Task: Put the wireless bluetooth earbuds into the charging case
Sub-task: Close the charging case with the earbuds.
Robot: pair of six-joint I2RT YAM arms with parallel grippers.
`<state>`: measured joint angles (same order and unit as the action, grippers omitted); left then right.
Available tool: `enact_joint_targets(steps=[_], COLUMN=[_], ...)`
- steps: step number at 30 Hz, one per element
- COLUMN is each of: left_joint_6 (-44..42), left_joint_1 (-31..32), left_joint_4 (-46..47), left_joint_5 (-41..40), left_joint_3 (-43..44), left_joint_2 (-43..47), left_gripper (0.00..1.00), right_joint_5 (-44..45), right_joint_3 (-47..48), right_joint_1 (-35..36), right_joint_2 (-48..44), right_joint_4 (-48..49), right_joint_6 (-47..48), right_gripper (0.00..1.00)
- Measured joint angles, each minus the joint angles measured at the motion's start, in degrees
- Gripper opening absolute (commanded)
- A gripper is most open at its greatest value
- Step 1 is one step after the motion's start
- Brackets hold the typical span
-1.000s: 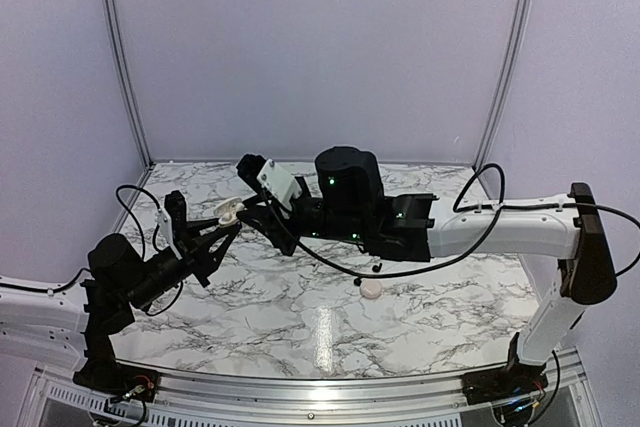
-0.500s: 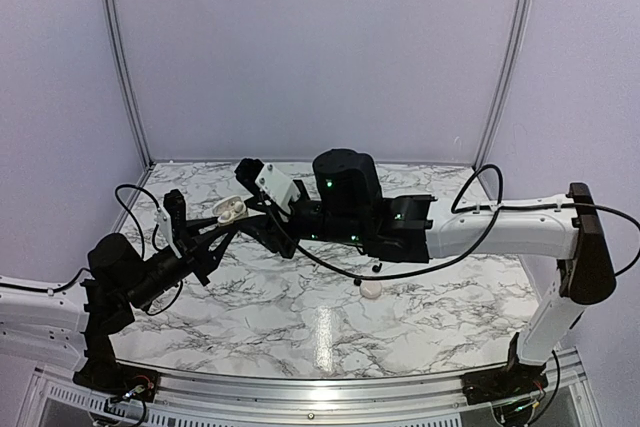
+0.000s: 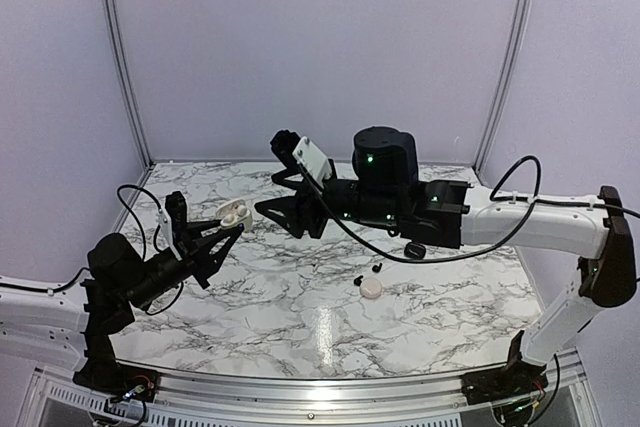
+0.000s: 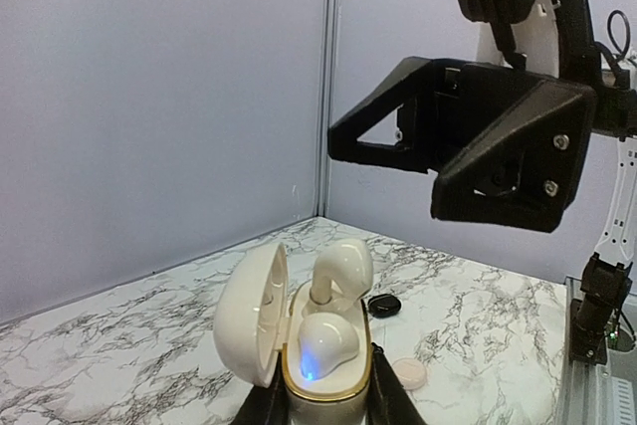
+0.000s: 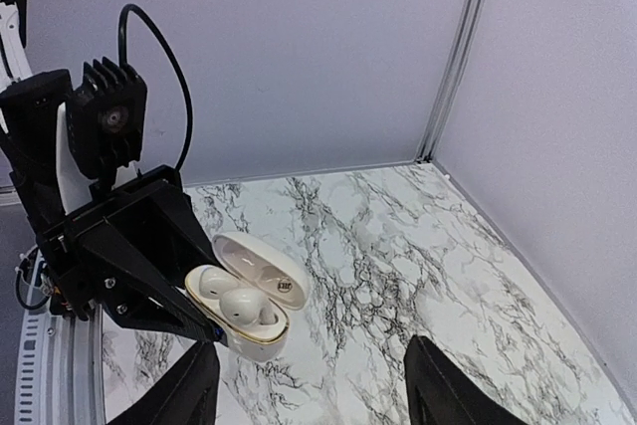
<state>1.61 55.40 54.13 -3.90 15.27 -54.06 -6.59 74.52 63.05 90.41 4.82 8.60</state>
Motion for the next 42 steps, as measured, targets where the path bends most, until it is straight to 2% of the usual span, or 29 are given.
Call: enact_joint_targets(steps=[16,42], left_joint_6=[0.4,0.4], left_joint_1=[0.0,0.0], left_joint_4=[0.0,-0.2], left_joint_5=[4.4,4.9], left_joint_3=[0.9,1.4], left_joint_2=[-0.8,-2.0], left_gripper=[0.0,0.0], right_joint_5=[-6.4,-5.0], right_joint_3=[2.3,5.4], right_joint_1=[-1.3,-1.3], right_joint_2=[2.6,5.9], right_joint_4=[-3.1,-3.8], right_joint_6=[-1.4,-2.8], right_gripper=[0.69,0.68])
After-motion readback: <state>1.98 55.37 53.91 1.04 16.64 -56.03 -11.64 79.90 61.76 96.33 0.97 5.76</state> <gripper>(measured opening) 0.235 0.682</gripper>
